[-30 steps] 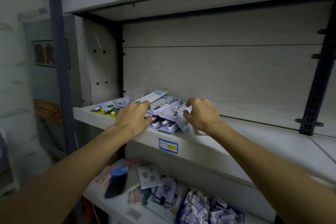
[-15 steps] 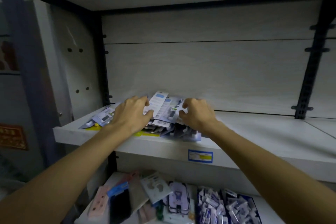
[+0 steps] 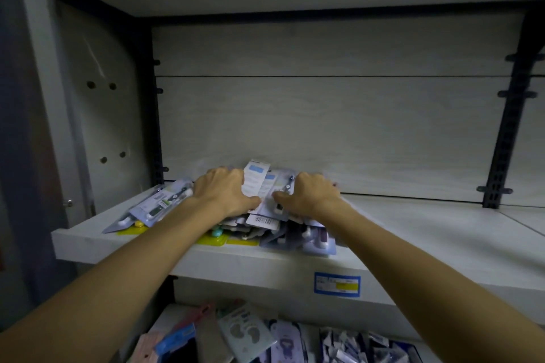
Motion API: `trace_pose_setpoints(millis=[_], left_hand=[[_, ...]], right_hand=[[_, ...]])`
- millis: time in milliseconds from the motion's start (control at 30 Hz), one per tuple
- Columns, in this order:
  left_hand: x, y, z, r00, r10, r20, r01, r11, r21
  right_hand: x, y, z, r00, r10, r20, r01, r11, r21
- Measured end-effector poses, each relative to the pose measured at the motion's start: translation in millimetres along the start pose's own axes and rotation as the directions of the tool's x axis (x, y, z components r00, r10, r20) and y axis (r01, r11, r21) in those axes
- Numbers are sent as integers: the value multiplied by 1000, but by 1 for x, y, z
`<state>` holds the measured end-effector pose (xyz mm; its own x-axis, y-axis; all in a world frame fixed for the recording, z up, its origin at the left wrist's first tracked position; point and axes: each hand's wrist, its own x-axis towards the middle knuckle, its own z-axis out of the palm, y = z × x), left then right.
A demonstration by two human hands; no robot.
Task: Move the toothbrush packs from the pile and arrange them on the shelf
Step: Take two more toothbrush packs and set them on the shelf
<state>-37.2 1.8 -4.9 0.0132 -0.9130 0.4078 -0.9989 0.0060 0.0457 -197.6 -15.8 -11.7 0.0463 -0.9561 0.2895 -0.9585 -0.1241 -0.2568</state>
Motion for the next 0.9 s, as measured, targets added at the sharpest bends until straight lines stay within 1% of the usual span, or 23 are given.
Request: trace_pose_setpoints(millis=[167, 300, 400, 533, 633, 767, 900], left_hand=[[10, 5, 2, 999, -38, 6, 38, 999, 13], [15, 5, -1, 998, -59, 12, 60, 998, -23], [18, 3, -6, 998, -68, 15, 70, 992, -103], [22, -5, -11, 997, -74, 13, 75, 967, -244], [22, -13, -12, 998, -62, 9, 62, 950, -305], [13, -26, -15, 998, -60, -8, 52, 919, -390], [1, -41, -21, 999, -32, -2, 27, 862, -506]], right_hand=[[6, -3, 1, 1000, 9, 19, -9, 1000, -20], [8, -5, 1, 999, 14, 32, -13, 999, -34], [6, -7, -3, 999, 26, 38, -26, 1000, 4], [2, -9, -9, 998, 59, -14, -58, 996, 66], [4, -8, -11, 994, 98, -40, -92, 988, 120], [6, -5, -8, 984, 143, -102, -118, 969, 218], [2, -4, 0, 971, 158, -180, -104, 955, 278]])
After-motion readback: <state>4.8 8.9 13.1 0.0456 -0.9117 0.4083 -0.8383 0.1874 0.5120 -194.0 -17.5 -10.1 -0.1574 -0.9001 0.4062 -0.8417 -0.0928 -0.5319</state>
